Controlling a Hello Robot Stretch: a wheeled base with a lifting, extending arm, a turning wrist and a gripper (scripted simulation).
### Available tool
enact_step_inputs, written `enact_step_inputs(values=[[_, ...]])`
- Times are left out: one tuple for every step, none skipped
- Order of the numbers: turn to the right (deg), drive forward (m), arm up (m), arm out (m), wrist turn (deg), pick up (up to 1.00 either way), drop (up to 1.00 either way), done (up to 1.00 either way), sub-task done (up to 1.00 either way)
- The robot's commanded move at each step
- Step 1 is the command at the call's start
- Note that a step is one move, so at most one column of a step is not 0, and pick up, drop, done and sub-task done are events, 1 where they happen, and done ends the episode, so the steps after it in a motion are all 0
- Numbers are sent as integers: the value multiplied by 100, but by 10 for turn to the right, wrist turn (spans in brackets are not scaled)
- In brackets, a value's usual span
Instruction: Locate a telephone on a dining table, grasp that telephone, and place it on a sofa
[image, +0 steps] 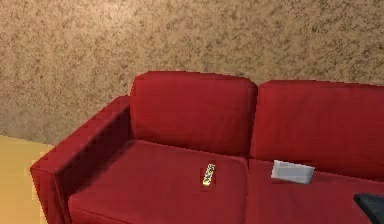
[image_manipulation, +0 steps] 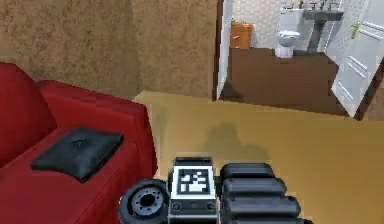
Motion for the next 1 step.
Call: enact_step_inputs(values=[[150, 0, 0, 0, 0, 0, 0, 0, 0]])
